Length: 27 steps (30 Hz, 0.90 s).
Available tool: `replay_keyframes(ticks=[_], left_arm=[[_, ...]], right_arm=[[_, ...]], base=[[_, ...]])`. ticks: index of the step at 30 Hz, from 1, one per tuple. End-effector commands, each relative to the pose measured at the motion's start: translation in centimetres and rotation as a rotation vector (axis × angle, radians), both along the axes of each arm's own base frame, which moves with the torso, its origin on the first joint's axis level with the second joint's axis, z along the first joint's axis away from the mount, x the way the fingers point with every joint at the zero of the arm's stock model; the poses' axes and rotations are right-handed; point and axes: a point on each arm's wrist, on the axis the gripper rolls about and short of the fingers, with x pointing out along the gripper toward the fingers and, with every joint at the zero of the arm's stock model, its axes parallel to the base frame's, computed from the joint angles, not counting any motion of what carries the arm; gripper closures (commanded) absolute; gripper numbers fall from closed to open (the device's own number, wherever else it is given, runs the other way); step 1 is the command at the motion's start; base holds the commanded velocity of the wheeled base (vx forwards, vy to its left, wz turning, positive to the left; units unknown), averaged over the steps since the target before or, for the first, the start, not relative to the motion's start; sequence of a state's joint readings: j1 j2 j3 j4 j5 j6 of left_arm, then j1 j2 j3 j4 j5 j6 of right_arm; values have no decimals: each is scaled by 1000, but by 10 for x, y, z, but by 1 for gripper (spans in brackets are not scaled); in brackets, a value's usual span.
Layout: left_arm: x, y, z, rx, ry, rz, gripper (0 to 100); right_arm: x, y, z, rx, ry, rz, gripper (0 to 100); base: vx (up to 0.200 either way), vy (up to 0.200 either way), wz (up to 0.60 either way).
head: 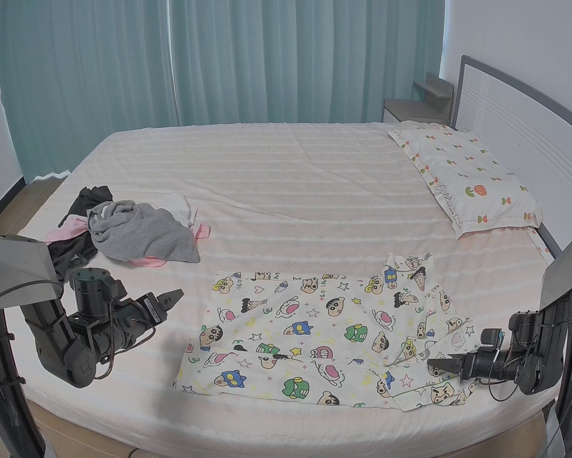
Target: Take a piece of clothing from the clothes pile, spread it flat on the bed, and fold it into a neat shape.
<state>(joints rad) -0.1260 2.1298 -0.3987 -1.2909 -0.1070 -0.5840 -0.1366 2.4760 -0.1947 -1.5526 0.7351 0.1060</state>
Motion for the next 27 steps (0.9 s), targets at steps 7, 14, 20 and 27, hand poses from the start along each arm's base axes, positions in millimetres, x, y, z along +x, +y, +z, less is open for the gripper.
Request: replay_keyframes(ticks=[7,14,20,27], left_arm=[[3,-20,-22,38,40,-77,0],[50,-40,-50,126,-47,-123,0],[101,-51,-64,198,16,-136,0],[137,-61,-74,205,25,-145,0]], right_arm=[[3,-1,7,-4,-43,-3,0],[3,-1,8,-4,-43,-3,0],[3,-2,9,-5,-48,-4,0],[3,-2,10,-6,-51,-6,0]], base=[[0,0,0],[0,0,0],[0,0,0],[0,0,0]])
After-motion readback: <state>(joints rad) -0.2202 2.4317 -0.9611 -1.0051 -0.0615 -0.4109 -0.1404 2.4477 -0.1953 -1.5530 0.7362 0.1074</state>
